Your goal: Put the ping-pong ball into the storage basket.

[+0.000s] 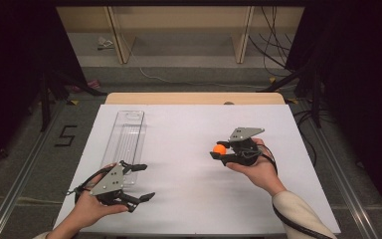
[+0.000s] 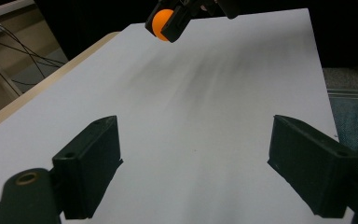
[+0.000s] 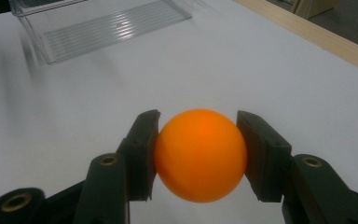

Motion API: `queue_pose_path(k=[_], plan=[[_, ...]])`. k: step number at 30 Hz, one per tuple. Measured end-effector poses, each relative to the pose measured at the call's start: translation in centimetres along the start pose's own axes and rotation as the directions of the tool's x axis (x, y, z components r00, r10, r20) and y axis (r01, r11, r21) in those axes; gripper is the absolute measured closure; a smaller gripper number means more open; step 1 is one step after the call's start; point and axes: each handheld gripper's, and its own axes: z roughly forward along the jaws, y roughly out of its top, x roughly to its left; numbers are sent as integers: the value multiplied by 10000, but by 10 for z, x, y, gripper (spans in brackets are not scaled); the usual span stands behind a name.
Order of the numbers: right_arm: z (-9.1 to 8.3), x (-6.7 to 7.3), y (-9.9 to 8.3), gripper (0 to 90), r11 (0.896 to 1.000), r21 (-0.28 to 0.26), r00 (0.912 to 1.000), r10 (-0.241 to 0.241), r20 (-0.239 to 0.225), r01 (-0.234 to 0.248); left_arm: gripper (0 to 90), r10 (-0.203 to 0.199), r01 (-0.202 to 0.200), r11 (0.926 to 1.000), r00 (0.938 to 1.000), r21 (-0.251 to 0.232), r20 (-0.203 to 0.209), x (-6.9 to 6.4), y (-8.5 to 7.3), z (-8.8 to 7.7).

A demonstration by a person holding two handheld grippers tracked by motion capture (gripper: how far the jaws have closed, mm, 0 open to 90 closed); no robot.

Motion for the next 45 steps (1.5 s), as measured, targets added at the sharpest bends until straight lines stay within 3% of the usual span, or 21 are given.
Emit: queue_pose_path(k=[45], plan=[[17, 2, 13, 515, 9999, -101, 9999, -105, -120, 104, 163, 3, -3, 10000, 10000, -4, 13, 0, 0, 0]])
